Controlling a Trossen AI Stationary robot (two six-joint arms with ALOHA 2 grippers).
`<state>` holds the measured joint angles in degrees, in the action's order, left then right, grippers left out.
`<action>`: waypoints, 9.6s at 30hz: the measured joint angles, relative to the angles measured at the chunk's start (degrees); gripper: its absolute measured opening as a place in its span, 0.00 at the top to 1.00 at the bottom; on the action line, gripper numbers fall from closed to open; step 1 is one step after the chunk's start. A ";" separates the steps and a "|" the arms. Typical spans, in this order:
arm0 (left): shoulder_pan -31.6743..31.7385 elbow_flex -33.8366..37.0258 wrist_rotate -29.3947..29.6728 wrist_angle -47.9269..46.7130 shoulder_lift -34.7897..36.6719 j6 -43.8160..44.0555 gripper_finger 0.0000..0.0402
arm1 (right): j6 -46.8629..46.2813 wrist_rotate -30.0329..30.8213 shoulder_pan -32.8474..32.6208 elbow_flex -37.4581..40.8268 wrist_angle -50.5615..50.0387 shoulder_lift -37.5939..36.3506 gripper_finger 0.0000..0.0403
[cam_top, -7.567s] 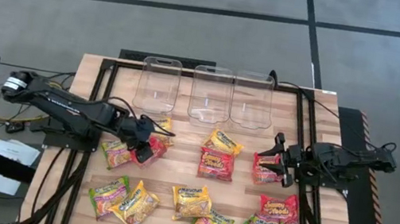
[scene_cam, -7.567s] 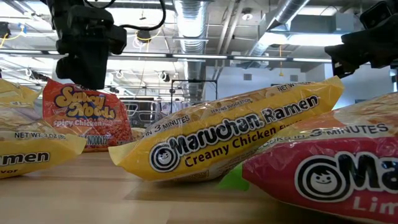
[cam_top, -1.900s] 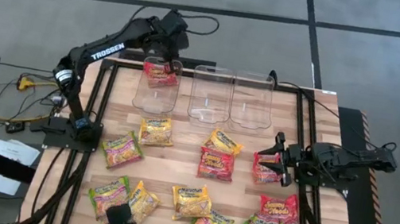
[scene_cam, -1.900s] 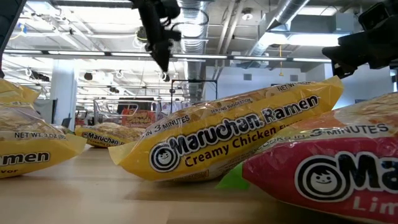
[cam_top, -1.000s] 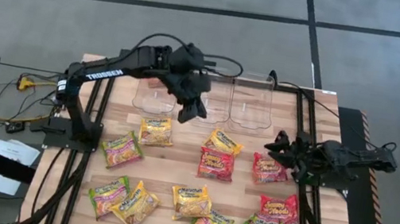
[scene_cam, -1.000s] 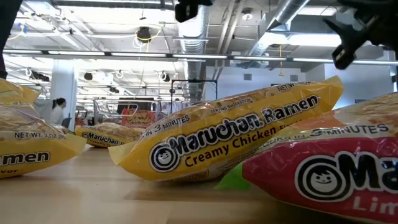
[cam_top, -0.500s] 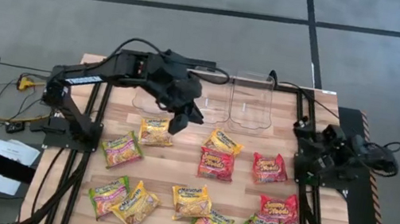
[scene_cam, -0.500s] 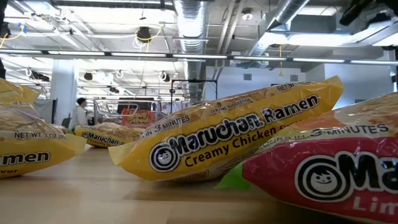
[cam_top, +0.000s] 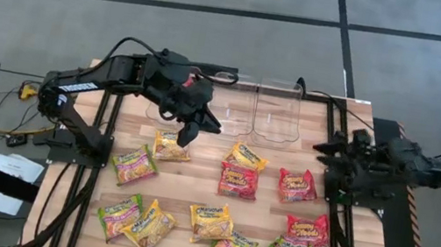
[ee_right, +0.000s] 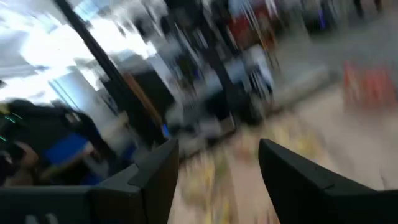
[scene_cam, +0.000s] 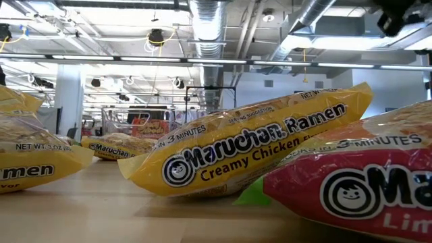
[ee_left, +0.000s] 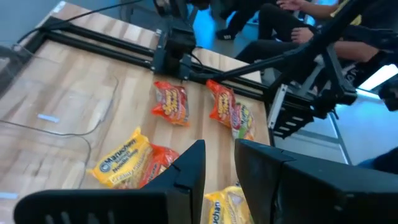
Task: Sort Maruchan noodles
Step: Put the green noodle pack into the right transparent bin, then put the yellow noodle pack into the middle transparent bin
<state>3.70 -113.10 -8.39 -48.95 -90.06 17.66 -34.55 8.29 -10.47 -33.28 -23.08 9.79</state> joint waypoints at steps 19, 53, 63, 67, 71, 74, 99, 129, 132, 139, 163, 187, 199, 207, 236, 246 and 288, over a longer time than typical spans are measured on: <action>0.15 0.00 5.74 -0.09 -0.09 -1.60 0.82 | -11.71 -30.83 -5.85 -3.96 -8.12 26.87 0.46; -4.20 0.02 2.19 -7.43 5.79 -4.99 0.82 | -17.96 -24.45 -26.61 -3.96 -1.14 63.62 0.47; -4.20 0.02 2.35 -7.33 5.77 -4.99 0.82 | -19.70 -25.12 -26.70 -3.98 2.66 70.62 0.47; -4.20 0.01 2.43 -7.28 5.77 -5.07 0.82 | -21.63 -25.26 -26.70 -4.00 3.19 71.81 0.49; -4.20 0.02 2.80 -7.30 5.76 -5.51 0.82 | -22.17 -25.45 -26.72 -4.05 3.91 72.01 0.60; -4.20 0.02 3.29 -7.30 5.75 -5.65 0.82 | -22.26 -26.13 -26.71 -4.05 5.44 72.01 0.73; -4.20 0.02 6.25 -7.34 5.75 -4.91 0.82 | -3.97 -24.95 -18.32 -23.71 -22.49 71.88 0.99; -4.22 0.02 9.34 -8.15 5.73 -0.22 0.82 | 46.13 -2.65 18.47 -55.60 -54.33 71.81 0.99; -4.22 0.02 13.47 -8.18 5.73 0.41 0.82 | 51.81 -0.59 24.25 -56.48 -52.90 71.81 0.99; -3.52 0.02 19.28 -9.09 5.73 -1.09 0.82 | 63.33 -0.43 37.45 -56.81 -45.02 72.12 0.99; 10.97 0.02 25.34 -12.17 5.73 -13.77 0.82 | 79.04 2.61 52.60 -56.76 -36.98 89.83 0.99; 13.33 0.02 25.49 -15.02 5.57 -17.47 0.82 | 81.14 6.63 53.13 -56.85 -28.14 98.37 0.80; 13.44 0.02 25.56 -18.08 5.57 -17.50 0.82 | 80.29 15.78 52.29 -57.92 -27.65 98.37 0.67; 13.49 0.02 25.53 -18.59 5.57 -18.72 0.78 | 71.99 15.85 49.75 -67.39 -37.54 98.28 0.63; 10.59 0.04 6.47 -38.78 5.73 2.25 0.54 | 52.39 15.59 40.24 -95.12 -63.41 90.62 0.63; -0.64 6.78 6.50 -41.02 7.49 13.84 0.54 | 46.47 15.58 38.18 -95.10 -66.88 88.73 0.63; -28.94 67.07 2.88 13.78 24.70 55.09 0.54 | 26.05 9.38 19.89 -95.08 -66.92 88.73 0.63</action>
<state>-25.24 -46.03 -5.50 -35.16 -65.36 72.75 -8.50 17.67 9.42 -128.35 -90.00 98.52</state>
